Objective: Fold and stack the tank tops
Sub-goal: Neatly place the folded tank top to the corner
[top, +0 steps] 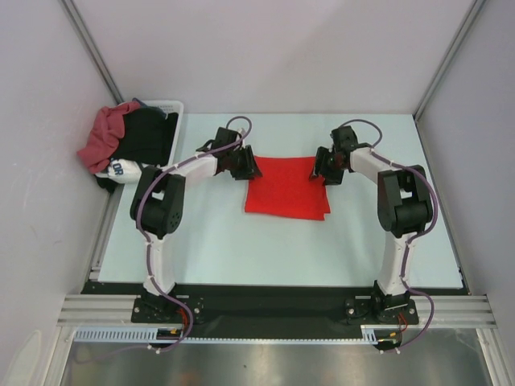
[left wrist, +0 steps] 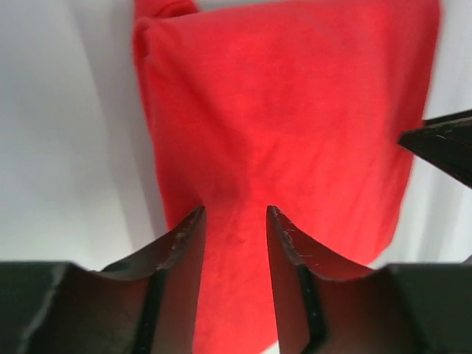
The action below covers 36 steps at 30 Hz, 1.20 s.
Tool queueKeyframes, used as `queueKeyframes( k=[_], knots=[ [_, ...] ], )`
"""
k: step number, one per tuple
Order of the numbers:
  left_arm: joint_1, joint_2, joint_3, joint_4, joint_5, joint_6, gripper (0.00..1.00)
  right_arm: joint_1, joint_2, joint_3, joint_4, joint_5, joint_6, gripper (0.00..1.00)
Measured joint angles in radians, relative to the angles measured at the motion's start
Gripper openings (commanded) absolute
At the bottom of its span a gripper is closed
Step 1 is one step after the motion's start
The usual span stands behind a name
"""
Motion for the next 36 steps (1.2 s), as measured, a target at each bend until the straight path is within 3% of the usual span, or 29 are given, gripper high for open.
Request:
queueKeyframes(
  k=[4,6,9,10,11,18,26,27,30,31,36],
  knots=[
    [0.012,0.077,0.016,-0.002,-0.011,0.003,0.39,0.000,0.048,0.015,-0.003,0.011,0.001,0.56],
    [0.017,0.096,0.017,-0.002,-0.016,0.002,0.45,-0.003,0.058,0.029,0.000,0.026,0.000,0.57],
    [0.023,0.096,0.017,0.009,-0.023,0.006,0.55,-0.004,0.061,0.032,0.006,0.031,0.000,0.67],
    [0.023,0.095,0.015,0.014,-0.024,0.006,0.64,-0.003,0.060,0.032,0.010,0.032,-0.001,0.70],
    [0.023,0.091,0.013,0.018,-0.024,0.006,0.66,-0.002,0.055,0.028,0.016,0.034,-0.002,0.71],
    [0.024,0.018,-0.047,0.017,-0.077,0.019,0.71,0.006,0.045,0.018,0.001,0.089,-0.047,0.62],
    [0.024,-0.204,-0.185,0.015,-0.102,0.019,0.72,0.051,0.113,0.127,-0.075,0.172,-0.095,0.36],
    [0.024,-0.244,-0.201,0.014,-0.104,0.019,0.73,0.056,0.116,0.130,-0.075,0.175,-0.097,0.28],
    [0.024,-0.307,-0.216,0.014,-0.108,0.019,0.72,0.063,0.120,0.132,-0.073,0.154,-0.101,0.15],
    [0.024,-0.324,-0.219,0.013,-0.111,0.019,0.72,0.060,0.120,0.132,-0.072,0.139,-0.101,0.02],
    [0.024,-0.376,-0.222,-0.002,-0.122,0.019,0.72,0.007,0.120,0.130,-0.074,0.079,-0.082,0.00]
  ],
)
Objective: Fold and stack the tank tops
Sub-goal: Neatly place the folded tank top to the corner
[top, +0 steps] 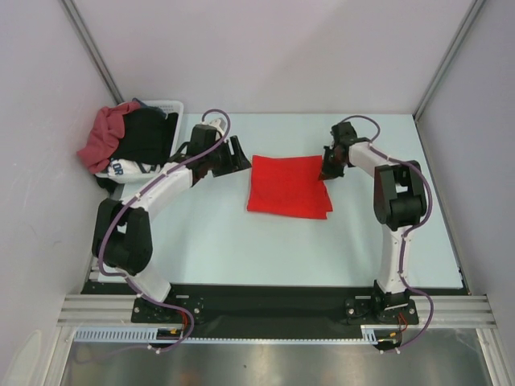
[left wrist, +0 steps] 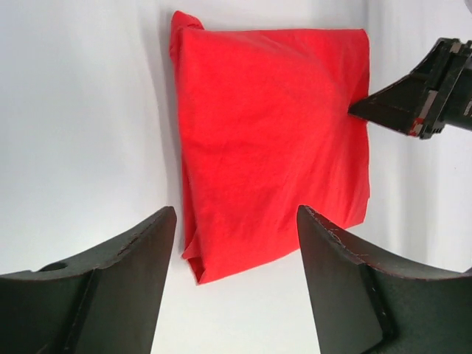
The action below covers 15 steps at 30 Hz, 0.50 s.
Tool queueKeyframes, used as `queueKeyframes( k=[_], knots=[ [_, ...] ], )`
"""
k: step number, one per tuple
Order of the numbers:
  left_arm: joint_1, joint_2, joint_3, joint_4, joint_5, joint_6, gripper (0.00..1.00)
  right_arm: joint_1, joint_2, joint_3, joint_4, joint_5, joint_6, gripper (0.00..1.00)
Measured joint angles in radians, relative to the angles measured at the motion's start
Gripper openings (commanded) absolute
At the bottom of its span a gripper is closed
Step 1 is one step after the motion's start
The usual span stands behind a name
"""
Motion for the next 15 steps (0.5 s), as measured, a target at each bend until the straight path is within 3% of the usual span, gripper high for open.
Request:
queueKeyframes(
  k=[5,11,12,13,15],
  knots=[
    [0.000,-0.011,-0.001,-0.016,-0.001,-0.002,0.72,-0.145,-0.047,-0.103,0.061,-0.040,0.074,0.00],
    [0.000,-0.011,-0.001,-0.021,0.001,-0.016,0.72,-0.521,-0.284,-0.454,0.229,0.006,0.217,0.02],
    [0.000,-0.011,-0.001,-0.023,0.002,-0.019,0.72,-0.595,-0.340,-0.532,0.267,0.023,0.251,0.11],
    [0.000,-0.011,-0.001,-0.024,0.002,-0.020,0.72,-0.661,-0.395,-0.605,0.299,0.042,0.288,0.27],
    [0.000,-0.011,-0.001,-0.029,0.001,-0.021,0.73,-0.740,-0.489,-0.718,0.328,0.103,0.354,0.72]
  ],
)
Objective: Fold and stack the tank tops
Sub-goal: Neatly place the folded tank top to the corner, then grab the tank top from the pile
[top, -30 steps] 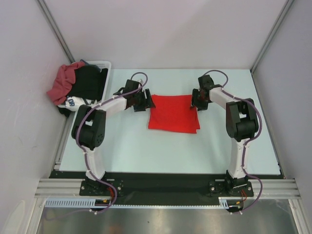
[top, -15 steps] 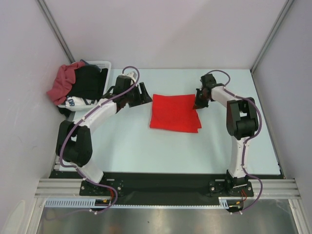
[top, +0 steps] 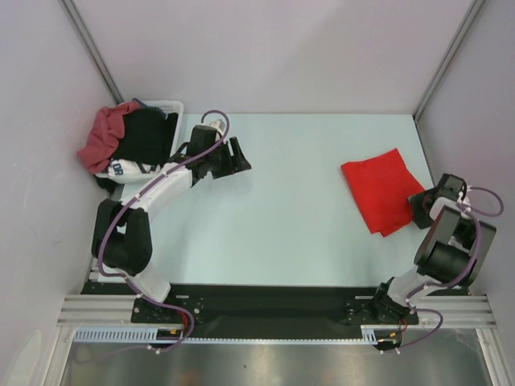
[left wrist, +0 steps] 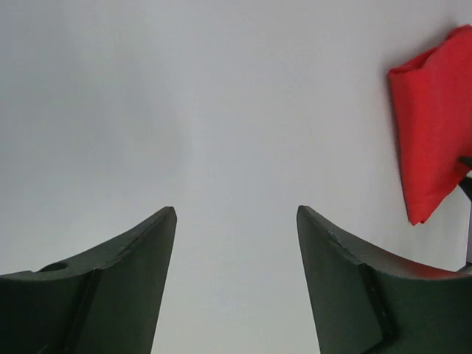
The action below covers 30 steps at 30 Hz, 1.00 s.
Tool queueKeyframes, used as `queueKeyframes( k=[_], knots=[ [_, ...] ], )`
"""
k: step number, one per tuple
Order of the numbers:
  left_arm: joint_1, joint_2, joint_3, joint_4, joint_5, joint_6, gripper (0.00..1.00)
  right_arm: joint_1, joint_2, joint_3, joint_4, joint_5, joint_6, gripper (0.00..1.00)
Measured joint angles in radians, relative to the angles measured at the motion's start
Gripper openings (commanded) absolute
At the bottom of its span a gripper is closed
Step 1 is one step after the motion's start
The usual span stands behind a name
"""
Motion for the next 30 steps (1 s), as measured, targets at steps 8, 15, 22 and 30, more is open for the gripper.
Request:
queueKeyframes(
  k=[8,15,22,30],
  knots=[
    [0.027,-0.050,-0.021,-0.032,-0.038,-0.017,0.80,0.023,-0.256,-0.129,-0.025,0.178,0.128,0.85],
    [0.216,-0.229,-0.028,-0.131,-0.208,-0.018,1.00,0.055,-0.515,-0.073,-0.126,0.299,0.111,0.86],
    [0.332,-0.282,0.083,-0.231,-0.402,-0.041,1.00,0.413,-0.488,0.050,-0.101,0.279,-0.015,0.80],
    [0.532,-0.262,0.126,-0.282,-0.431,-0.132,0.95,0.866,-0.282,0.058,-0.002,0.163,-0.164,0.76]
  ],
)
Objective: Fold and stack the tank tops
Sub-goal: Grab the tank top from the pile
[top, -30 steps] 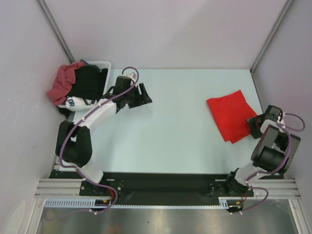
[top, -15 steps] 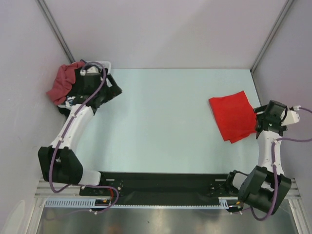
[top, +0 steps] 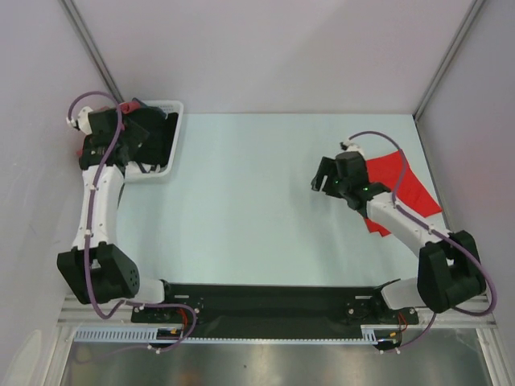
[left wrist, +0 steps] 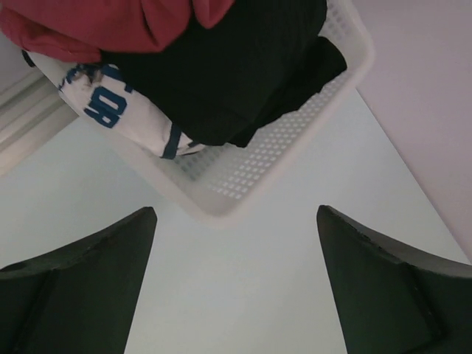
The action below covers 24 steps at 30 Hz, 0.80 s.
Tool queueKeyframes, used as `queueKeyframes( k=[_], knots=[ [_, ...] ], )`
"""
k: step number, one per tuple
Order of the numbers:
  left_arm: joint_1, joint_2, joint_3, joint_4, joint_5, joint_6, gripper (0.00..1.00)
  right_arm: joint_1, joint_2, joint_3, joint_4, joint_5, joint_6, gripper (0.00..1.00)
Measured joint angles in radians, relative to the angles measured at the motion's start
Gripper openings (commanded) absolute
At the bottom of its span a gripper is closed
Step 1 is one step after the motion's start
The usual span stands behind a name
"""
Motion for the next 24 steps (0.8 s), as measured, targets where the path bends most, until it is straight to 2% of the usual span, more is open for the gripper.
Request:
queueKeyframes(
  k=[5,9,14,16,17,18,19,20,21,24],
  knots=[
    [0.062,0.101,0.164,-0.059,-0.102,0.001,0.95,0.158,0.063,-0.037,0.049,-0.024,-0.049,0.76],
    [0.158,0.179,0.220,-0.076,-0.159,-0.001,0.95,0.239,0.063,-0.087,0.114,0.006,-0.069,0.76],
    [0.220,0.373,0.345,-0.104,-0.233,0.006,0.95,0.243,0.021,-0.201,0.198,0.045,-0.074,0.77],
    [0.224,0.480,0.432,-0.129,-0.250,0.012,0.92,0.241,-0.023,-0.242,0.223,0.057,-0.076,0.77],
    [0.224,0.531,0.473,-0.145,-0.256,0.018,0.85,0.240,-0.043,-0.256,0.233,0.061,-0.077,0.77],
    [0.224,0.568,0.500,-0.150,-0.259,0.025,0.62,0.237,-0.061,-0.265,0.241,0.064,-0.077,0.77],
    [0.225,0.609,0.529,-0.158,-0.259,0.031,0.45,0.235,-0.071,-0.269,0.250,0.066,-0.077,0.77],
    [0.225,0.640,0.549,-0.167,-0.258,0.043,0.19,0.232,-0.081,-0.270,0.262,0.070,-0.077,0.77],
    [0.225,0.658,0.557,-0.172,-0.256,0.055,0.00,0.232,-0.084,-0.270,0.275,0.072,-0.077,0.77],
    [0.223,0.665,0.557,-0.180,-0.233,0.085,0.00,0.230,-0.085,-0.270,0.293,0.072,-0.077,0.77]
  ],
)
